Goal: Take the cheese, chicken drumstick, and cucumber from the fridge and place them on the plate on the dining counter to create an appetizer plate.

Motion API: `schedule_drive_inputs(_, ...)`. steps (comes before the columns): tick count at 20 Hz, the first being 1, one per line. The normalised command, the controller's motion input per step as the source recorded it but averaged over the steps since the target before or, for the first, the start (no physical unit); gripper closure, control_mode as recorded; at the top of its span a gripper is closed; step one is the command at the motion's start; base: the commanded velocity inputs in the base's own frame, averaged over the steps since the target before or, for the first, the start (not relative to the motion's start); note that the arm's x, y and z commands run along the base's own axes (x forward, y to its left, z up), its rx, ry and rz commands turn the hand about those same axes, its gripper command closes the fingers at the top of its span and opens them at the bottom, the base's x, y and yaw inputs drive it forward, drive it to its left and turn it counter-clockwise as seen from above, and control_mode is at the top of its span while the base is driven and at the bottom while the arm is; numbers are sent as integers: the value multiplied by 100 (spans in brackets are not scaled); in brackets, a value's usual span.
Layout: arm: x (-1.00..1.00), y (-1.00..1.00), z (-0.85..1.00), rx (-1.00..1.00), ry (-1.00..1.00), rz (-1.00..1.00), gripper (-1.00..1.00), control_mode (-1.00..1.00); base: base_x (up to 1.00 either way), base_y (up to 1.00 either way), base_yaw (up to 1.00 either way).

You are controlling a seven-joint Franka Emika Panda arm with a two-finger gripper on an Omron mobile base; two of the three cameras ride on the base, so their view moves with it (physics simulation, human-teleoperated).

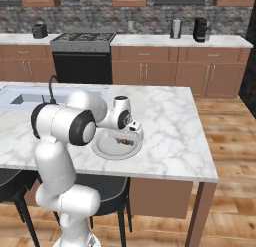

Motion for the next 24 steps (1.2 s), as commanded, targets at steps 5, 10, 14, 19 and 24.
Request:
schedule_drive_inputs(5,48,-1,-46,0,11,0,100,-100,0,0,0)
schedule_drive_inputs(10,-1,-16,-14,0,1,0,-100,-100,0,0,0)
schedule_drive_inputs(14,-79,-26,8,0,-2,-3,-100,-100,0,0,0)
schedule_drive_inputs(19,-57,9,52,0,-17,-7,-100,-100,0,0,0)
schedule_drive_inputs(24,-8,54,84,-1,-36,-7,-100,-100,0,0,0)
